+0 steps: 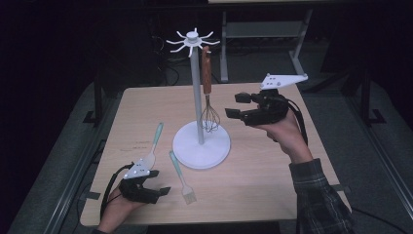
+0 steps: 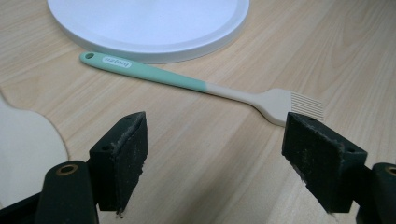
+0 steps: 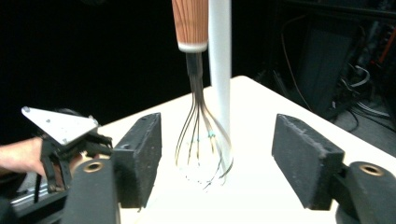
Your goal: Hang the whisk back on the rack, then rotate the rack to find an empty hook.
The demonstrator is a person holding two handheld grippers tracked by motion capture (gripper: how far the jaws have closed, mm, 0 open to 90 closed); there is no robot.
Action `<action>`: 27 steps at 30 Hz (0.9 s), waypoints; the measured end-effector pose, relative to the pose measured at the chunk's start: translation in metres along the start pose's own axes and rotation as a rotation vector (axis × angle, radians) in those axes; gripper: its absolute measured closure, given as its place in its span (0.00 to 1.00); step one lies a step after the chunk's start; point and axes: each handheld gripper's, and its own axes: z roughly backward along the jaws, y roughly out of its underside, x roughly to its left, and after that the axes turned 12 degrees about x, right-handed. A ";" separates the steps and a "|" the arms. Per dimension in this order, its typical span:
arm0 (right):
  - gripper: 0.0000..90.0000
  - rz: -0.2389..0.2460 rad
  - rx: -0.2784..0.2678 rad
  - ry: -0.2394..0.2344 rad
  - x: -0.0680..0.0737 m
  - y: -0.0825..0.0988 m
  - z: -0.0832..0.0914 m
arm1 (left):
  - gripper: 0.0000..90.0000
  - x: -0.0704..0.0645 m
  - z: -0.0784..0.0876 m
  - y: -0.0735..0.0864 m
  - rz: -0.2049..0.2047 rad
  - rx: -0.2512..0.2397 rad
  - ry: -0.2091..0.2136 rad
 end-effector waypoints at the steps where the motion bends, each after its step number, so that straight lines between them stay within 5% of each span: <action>1: 0.35 -0.003 0.005 0.011 0.000 0.004 0.001 | 0.25 0.000 0.000 0.000 -0.001 -0.002 0.000; 7: 0.30 -0.029 0.039 0.053 -0.006 0.031 0.005 | 0.26 0.000 0.000 -0.002 0.017 0.001 0.002; 11: 0.28 -0.049 0.052 0.081 -0.010 0.052 0.007 | 0.35 0.001 0.004 -0.004 0.035 0.003 0.034; 20: 0.25 -0.068 0.077 0.150 -0.011 0.091 0.003 | 0.70 0.005 0.025 -0.019 0.100 -0.026 0.102; 23: 0.24 -0.083 0.103 0.175 -0.009 0.108 -0.001 | 0.89 0.004 0.030 -0.028 0.090 -0.022 0.109; 27: 0.24 -0.105 0.154 0.193 -0.007 0.128 -0.008 | 1.00 0.004 0.038 -0.041 0.082 -0.019 0.105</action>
